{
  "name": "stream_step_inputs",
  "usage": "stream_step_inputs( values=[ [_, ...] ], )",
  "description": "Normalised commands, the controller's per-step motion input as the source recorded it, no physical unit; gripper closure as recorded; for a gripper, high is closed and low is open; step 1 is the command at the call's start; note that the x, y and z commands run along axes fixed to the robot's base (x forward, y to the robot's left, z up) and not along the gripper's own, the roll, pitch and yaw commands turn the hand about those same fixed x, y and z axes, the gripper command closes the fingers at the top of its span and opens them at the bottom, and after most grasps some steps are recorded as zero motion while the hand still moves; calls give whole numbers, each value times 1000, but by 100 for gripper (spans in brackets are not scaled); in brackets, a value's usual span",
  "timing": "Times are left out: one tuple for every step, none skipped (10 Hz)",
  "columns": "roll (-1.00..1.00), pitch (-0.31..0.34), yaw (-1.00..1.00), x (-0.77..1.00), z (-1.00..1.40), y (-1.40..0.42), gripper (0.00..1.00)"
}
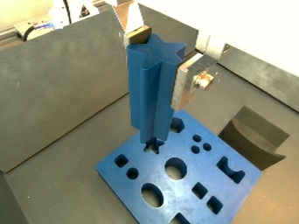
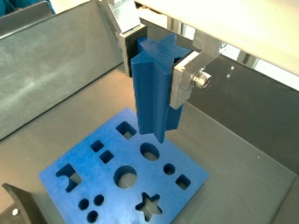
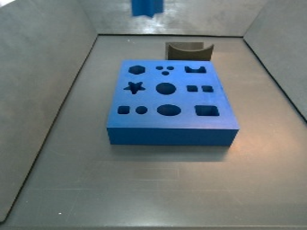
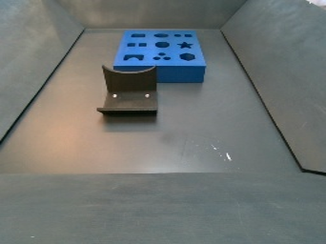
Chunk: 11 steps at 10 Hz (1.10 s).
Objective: Insert the star object.
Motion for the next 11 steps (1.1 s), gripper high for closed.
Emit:
stream_step_inputs(
  values=[
    [0, 0, -266, -237, -1000, 440, 100],
    [0, 0, -249, -249, -1000, 443, 100],
    [0, 0, -246, -249, -1000, 449, 100],
    [0, 0, -243, -249, -1000, 446, 100],
    [0, 0, -260, -223, -1000, 429, 100],
    [16, 0, -297, 17, -1000, 149, 100],
    [44, 0, -269, 229, -1000, -3, 100],
    [111, -3, -220, 183, -1000, -134, 100],
    [157, 0, -220, 160, -1000, -17, 100],
    [173, 0, -180, 89, -934, 0, 100],
    [153, -14, -26, 0, -817, 0, 100]
  ],
)
